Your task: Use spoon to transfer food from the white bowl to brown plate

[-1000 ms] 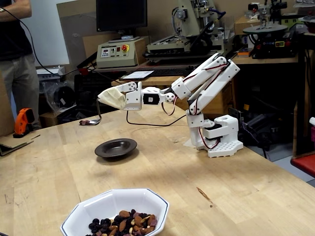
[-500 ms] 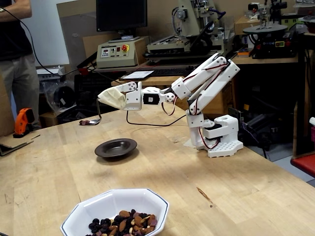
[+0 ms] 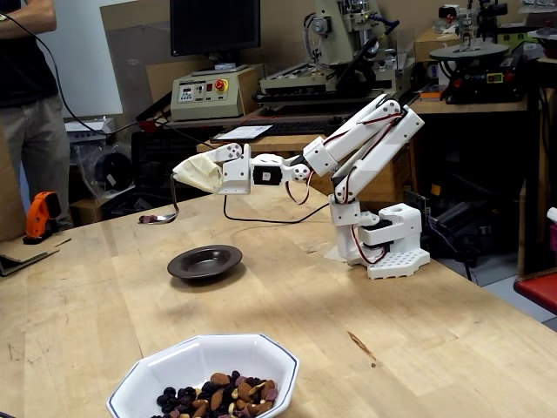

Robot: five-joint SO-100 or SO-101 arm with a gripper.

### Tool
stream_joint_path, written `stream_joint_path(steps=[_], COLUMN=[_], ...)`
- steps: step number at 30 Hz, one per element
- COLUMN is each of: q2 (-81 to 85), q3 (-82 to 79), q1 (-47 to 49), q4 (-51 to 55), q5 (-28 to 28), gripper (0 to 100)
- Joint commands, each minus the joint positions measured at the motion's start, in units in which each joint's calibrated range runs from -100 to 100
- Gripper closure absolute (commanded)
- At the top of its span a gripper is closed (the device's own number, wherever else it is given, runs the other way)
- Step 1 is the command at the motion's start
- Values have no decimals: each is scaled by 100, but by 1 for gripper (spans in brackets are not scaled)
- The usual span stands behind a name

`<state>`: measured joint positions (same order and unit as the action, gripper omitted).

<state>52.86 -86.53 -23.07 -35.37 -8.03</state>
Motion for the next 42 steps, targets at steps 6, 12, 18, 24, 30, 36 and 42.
stream_joint_path(steps=[6, 12, 18, 24, 30, 36, 42], q2=[204, 204, 461, 1351, 1659, 1694, 1685], q3=[87, 87, 87, 78, 78, 78, 78], q1=[-56, -56, -64, -138, -642, -812, -812], q4=[-76, -76, -36, -5, 3, 3, 3], q5=[20, 24, 29, 29, 29, 29, 29], gripper=[96, 96, 96, 96, 96, 96, 96])
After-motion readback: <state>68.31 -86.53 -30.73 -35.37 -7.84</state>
